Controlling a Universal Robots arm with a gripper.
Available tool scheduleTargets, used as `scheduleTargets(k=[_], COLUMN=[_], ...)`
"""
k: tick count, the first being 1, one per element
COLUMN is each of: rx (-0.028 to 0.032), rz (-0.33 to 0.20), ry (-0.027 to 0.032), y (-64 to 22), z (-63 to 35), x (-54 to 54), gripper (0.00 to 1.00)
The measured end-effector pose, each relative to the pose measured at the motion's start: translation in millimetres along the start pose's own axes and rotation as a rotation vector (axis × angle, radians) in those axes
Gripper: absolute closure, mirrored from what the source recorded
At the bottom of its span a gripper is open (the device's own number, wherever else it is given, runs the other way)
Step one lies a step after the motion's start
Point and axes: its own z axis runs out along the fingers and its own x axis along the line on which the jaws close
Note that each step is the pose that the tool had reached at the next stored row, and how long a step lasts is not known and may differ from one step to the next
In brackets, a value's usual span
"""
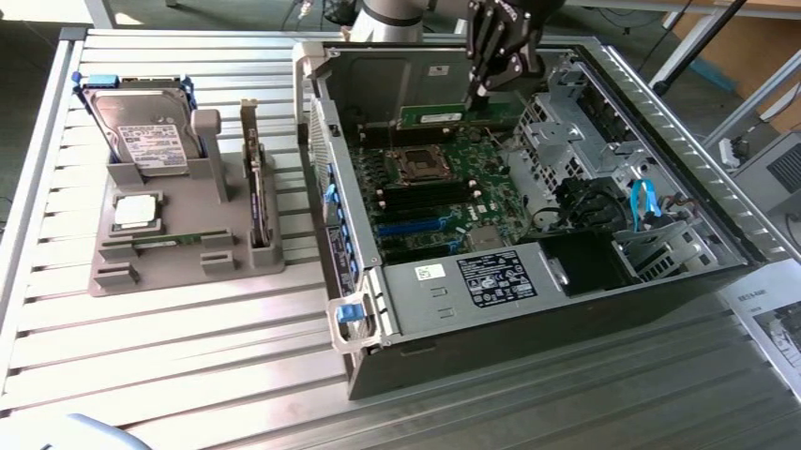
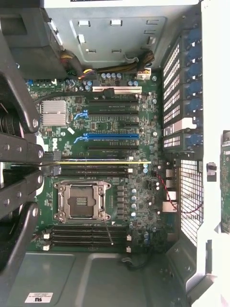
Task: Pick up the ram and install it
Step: 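Pick up the ram and move it above insertion slot, then insert the ram into the slot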
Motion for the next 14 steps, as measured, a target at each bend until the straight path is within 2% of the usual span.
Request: scheduleTargets(k=[14], rx=[0.0], rz=[0.0], ry=[0.0001], y=[0.0], z=[0.0], x=[-1.2], gripper=[0.88])
